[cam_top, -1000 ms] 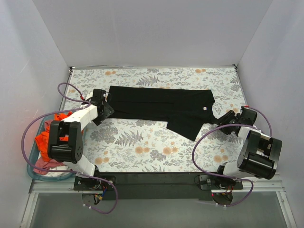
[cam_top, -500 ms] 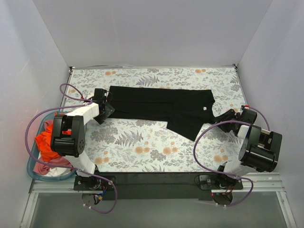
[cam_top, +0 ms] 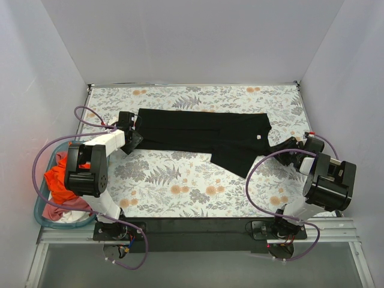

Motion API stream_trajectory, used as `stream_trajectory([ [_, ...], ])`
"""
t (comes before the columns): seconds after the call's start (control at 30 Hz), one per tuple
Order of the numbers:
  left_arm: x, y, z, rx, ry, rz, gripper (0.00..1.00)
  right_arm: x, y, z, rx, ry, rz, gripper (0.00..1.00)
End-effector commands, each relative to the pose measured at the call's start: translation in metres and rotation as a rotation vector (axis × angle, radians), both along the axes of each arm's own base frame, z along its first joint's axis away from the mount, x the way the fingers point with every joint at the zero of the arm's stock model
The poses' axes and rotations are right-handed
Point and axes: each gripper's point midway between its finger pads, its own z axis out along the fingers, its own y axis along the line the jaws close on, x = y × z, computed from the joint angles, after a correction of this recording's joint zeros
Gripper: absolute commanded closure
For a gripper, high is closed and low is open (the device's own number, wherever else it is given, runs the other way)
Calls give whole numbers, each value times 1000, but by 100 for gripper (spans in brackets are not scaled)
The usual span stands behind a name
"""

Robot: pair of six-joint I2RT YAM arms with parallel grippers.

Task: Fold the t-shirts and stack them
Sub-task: Fold the tshirt

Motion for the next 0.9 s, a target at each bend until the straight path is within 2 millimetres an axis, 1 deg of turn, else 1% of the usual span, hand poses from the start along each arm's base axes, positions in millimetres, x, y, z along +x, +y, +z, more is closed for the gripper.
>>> stream_trajectory([
  [0.0,-7,9,-16,22,46,37,53,-15,1,-26,0,83,-3,53],
  [0.07,-9,10,-19,27,57,38,58,-16,2,-30,6,94,1,54],
  [0.1,-9,11,-20,31,60,40,59,-17,4,-30,15,97,11,58],
  [0.13,-10,11,-22,34,68,41,60,-16,3,-31,12,96,14,59],
  [0.17,-10,12,-24,38,74,41,68,-15,3,-30,11,93,16,62],
  [0.2,-13,14,-26,47,87,46,72,-14,2,-30,7,93,16,72],
  [0.23,-13,15,-27,54,91,47,77,-14,2,-30,5,95,16,78],
  [0.27,-13,17,-27,61,95,50,85,-12,-1,-29,0,93,9,84],
  [0.3,-16,18,-31,68,117,50,90,-11,-3,-30,-7,96,2,95],
  [0.33,-17,20,-31,80,125,57,94,-9,-7,-29,-17,94,-5,99],
  [0.37,-18,22,-32,89,132,58,97,-10,-9,-29,-23,103,-12,99],
  [0.4,-20,24,-33,97,145,59,100,-5,-16,-27,-49,97,-19,99],
  [0.43,-21,26,-34,109,154,63,100,-4,-21,-26,-67,99,-27,99],
  [0.47,-22,27,-34,115,158,66,100,-6,-23,-27,-73,122,-29,99],
  [0.5,-24,28,-34,122,170,65,100,2,-31,-22,-104,113,-43,99],
  [0.57,-24,30,-33,132,173,69,100,4,-38,-19,-148,125,-34,99],
  [0.63,-27,31,-33,136,182,69,100,6,-50,-18,-206,154,-39,99],
  [0.7,-29,32,-34,141,190,71,100,3,-58,-19,-246,194,-45,99],
  [0.73,-30,32,-34,141,196,72,100,6,-62,-15,-272,185,-37,99],
  [0.8,-30,30,-34,133,195,69,100,7,-62,-15,-277,184,-22,99],
  [0.87,-29,29,-33,127,191,64,95,5,-58,-17,-267,189,2,97],
])
